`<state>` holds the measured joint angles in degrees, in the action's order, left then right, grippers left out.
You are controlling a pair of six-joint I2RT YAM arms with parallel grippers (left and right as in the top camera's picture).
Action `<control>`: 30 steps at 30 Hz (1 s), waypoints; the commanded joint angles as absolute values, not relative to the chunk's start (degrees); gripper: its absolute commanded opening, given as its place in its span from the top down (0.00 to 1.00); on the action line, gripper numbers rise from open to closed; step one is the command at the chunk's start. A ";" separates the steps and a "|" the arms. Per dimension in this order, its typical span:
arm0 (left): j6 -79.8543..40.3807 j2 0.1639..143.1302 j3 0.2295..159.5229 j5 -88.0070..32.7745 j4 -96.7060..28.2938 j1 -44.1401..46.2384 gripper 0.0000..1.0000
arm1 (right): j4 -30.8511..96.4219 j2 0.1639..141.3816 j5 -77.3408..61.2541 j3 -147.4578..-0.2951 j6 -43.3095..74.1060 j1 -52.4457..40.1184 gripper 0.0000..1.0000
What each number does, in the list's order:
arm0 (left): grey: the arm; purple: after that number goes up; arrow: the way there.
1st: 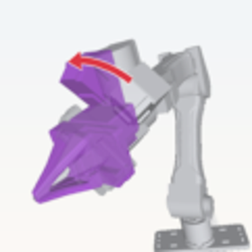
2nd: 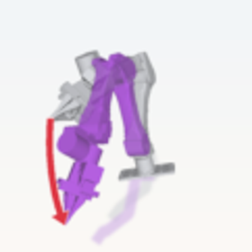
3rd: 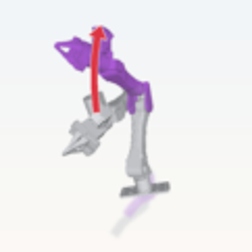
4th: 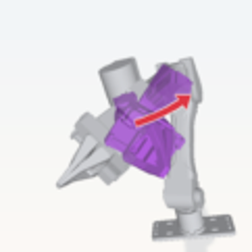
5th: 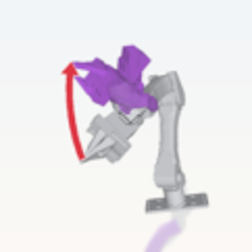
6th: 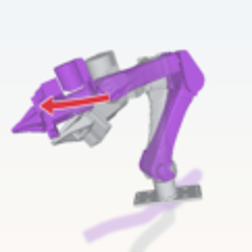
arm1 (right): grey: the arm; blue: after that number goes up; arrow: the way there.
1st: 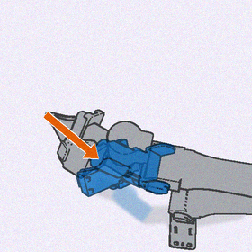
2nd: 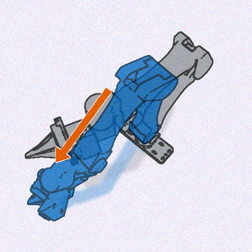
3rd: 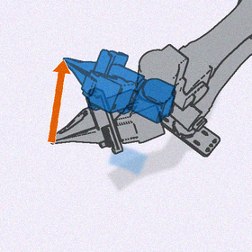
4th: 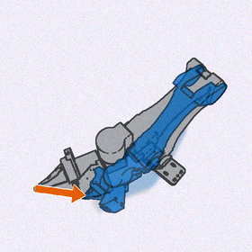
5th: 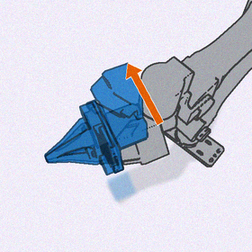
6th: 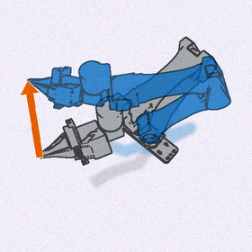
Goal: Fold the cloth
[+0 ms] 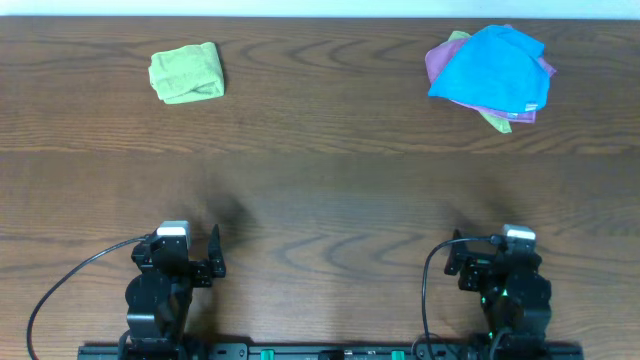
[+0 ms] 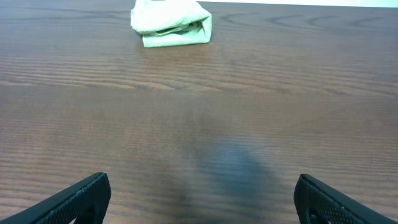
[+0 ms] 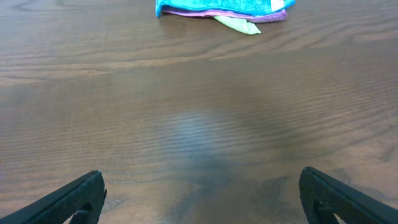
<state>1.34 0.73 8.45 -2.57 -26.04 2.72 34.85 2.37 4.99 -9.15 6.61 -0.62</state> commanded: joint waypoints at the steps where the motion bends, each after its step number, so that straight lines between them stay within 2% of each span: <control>1: 1.74 0.21 7.51 -1.96 -26.37 2.48 0.05 | 35.24 0.82 4.86 -8.84 5.50 -1.15 0.01; 30: 1.74 0.21 7.51 -1.96 -26.37 2.48 0.05 | 37.74 0.30 1.48 -8.88 5.50 -1.15 0.01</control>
<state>1.34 0.73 8.45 -2.57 -26.04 2.72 37.47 0.93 2.11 -9.15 6.26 -0.62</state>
